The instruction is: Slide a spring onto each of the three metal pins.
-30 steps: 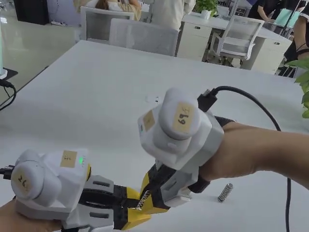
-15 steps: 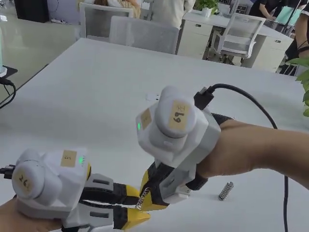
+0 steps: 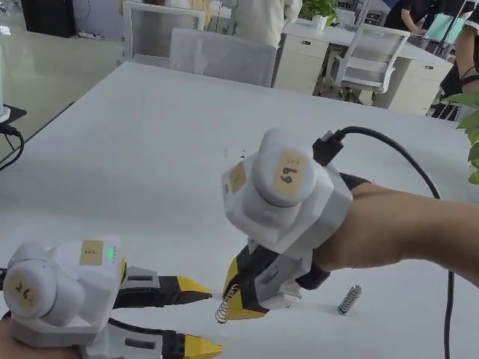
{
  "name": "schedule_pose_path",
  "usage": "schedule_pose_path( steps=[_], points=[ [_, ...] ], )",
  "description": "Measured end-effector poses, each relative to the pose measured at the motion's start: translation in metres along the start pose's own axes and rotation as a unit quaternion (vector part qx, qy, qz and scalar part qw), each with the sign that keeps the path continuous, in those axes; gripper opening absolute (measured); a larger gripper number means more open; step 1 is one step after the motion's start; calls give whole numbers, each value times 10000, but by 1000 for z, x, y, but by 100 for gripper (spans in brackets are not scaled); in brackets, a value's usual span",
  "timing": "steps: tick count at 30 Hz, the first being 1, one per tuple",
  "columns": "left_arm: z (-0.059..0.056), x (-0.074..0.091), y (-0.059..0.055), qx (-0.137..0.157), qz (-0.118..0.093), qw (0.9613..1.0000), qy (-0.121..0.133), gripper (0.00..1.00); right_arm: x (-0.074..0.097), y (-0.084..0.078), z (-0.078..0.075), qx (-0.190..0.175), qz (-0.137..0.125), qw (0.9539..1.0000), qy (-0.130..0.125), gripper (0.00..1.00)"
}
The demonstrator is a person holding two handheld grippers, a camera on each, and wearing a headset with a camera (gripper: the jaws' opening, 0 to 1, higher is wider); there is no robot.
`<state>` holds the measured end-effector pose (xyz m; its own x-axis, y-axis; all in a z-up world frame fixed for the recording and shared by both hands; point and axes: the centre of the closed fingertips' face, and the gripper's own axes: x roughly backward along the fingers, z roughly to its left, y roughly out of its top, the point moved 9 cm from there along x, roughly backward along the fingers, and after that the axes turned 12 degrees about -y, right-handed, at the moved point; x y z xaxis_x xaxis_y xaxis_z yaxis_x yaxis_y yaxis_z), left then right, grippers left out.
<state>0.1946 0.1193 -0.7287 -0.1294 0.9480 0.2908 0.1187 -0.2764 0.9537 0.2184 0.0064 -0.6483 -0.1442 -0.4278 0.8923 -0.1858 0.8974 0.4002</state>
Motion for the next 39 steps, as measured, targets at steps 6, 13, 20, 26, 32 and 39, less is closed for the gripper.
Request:
schedule_pose_path(
  steps=[6, 13, 20, 26, 32, 39],
  points=[
    [0, 5, -2, 72, -46, 9997, 235, 46, 2, -3, -2, -50, 29, 10000, -25, 8],
    [3, 16, -8, 178, -70, 9987, 482, 56, 6, -6, -7, -70, 71, 9999, -79, 8],
    [4, 21, -14, 204, -17, 9973, 708, 64, 11, -8, -15, -139, 83, 9997, -175, 8],
    [7, 23, -17, 231, -16, 9963, 824, 70, 13, -11, -25, -169, 124, 9995, -255, 8],
    [10, 27, -20, 235, -32, 9954, 927, 74, 15, -13, -38, -176, 211, 9989, -379, 8],
    [12, 30, -20, 213, -21, 9947, 1003, 75, 10, -10, -60, -89, 460, 9975, -528, 8]
  ],
)
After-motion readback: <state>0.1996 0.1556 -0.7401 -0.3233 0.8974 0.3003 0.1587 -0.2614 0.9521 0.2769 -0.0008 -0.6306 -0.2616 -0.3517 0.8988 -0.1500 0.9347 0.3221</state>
